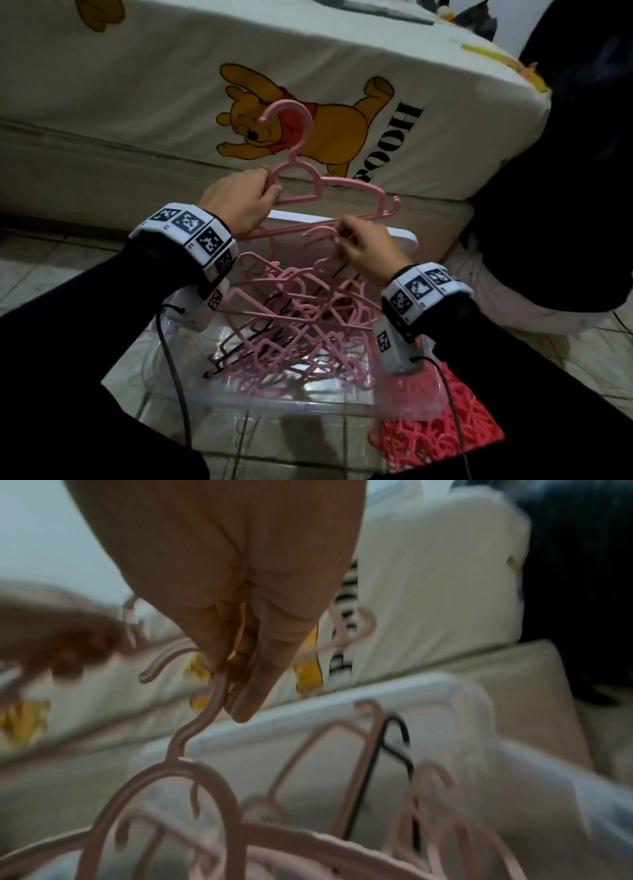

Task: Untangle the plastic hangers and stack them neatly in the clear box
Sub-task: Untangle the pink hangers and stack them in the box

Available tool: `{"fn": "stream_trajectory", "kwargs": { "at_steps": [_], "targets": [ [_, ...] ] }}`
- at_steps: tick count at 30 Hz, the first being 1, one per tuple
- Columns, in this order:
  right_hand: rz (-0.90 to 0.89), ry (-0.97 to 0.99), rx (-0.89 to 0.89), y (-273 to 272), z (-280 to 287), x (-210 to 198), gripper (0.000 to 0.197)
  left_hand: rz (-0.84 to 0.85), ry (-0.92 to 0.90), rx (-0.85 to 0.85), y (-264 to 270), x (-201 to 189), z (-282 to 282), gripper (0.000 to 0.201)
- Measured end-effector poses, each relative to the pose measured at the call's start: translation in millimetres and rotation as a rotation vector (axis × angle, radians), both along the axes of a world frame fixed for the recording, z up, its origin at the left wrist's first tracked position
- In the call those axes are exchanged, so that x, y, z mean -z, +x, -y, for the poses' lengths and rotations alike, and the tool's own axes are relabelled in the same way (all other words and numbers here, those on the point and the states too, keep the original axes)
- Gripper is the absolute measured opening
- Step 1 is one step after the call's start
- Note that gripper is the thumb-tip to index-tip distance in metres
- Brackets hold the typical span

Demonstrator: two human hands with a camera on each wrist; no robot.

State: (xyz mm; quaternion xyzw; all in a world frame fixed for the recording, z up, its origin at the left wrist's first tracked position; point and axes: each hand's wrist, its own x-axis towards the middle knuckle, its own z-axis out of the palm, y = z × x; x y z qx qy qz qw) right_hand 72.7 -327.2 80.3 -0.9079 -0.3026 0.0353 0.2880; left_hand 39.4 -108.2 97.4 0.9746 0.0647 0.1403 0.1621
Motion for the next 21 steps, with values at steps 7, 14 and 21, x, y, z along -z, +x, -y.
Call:
{"fn": "stream_trajectory", "kwargs": {
  "at_steps": [7, 14, 21],
  "targets": [
    [0.097, 0.225, 0.013, -0.5, 10.0, -47.8, 0.009, -0.208, -0.18, 0.236, -5.9, 4.3, 11.2, 0.057],
    [0.146, 0.383, 0.036, 1.9, 8.0, -60.5, 0.009, -0.173, 0.017, 0.289, -4.1, 7.6, 23.5, 0.027],
    [0.153, 0.421, 0.104, 8.9, 14.0, -54.3, 0.01, -0.095, 0.21, 0.206, -4.2, 10.7, 19.2, 0.027]
  ]
}}
